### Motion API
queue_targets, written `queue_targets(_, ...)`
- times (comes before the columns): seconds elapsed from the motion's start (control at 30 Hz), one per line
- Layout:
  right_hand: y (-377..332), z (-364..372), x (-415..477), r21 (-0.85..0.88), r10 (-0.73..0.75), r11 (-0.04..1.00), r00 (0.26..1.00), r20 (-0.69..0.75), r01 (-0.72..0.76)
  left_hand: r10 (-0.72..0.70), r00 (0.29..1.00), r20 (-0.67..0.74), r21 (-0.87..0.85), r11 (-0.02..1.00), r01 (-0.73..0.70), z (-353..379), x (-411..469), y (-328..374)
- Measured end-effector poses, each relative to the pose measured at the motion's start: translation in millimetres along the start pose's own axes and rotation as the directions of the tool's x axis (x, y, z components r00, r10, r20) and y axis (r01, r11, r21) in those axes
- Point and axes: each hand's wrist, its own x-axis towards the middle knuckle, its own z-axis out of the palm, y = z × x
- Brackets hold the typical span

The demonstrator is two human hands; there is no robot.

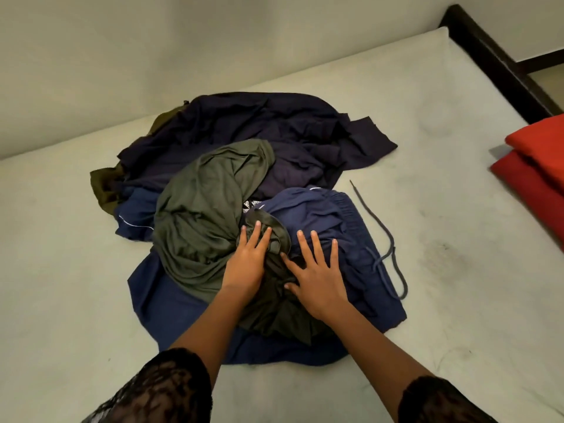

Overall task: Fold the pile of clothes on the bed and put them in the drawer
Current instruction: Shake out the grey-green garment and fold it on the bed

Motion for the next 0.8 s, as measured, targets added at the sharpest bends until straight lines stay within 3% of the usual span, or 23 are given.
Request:
queue_targets(0.07,-5,-6,0,-0.02,-0.025,1.0,0.99,-0.139,0.022,-0.037,0.992,-0.12,-0.181,0.983,0.015,-11,-4,1)
queue_targets(0.13,-10,-28,1,0.059,0.053,0.997,0.992,-0.119,-0.047,-0.147,0.954,-0.262,-0.345,0.937,0.05,-30,-7,10)
queue_targets(0.2,-15,-57,4,0.246,0.201,0.953,0.976,-0.08,-0.176,-0.241,0.919,-0.312,-0.497,0.866,0.058,-55,-9,24)
queue_targets(0.27,-16,-89,6,0.536,0.293,0.805,0.956,0.012,-0.253,-0.256,0.899,-0.355,-0.628,0.778,-0.026,-93,-15,41)
queue_targets(0.33,-15,-134,7,0.789,0.287,0.565,0.954,0.084,-0.24,-0.211,0.889,-0.406,-0.683,0.716,-0.142,-142,-23,62)
queue_targets(0.37,-15,-153,6,0.816,0.279,0.538,0.958,0.064,-0.211,-0.184,0.886,-0.426,-0.701,0.686,-0.195,-166,-26,73)
queue_targets(0.47,-9,-229,1,0.784,0.36,0.59,0.932,-0.043,-0.192,-0.089,0.865,-0.495,-0.732,0.58,-0.359,-249,-42,108)
queue_targets(0.67,10,-405,-43,0.859,0.451,0.505,0.873,-0.185,-0.079,0.048,0.764,-0.643,-0.653,0.486,-0.58,-403,-89,169)
queue_targets(0.8,26,-503,-86,0.874,0.474,0.485,0.836,-0.277,0.015,0.13,0.799,-0.588,-0.701,0.41,-0.583,-463,-115,201)
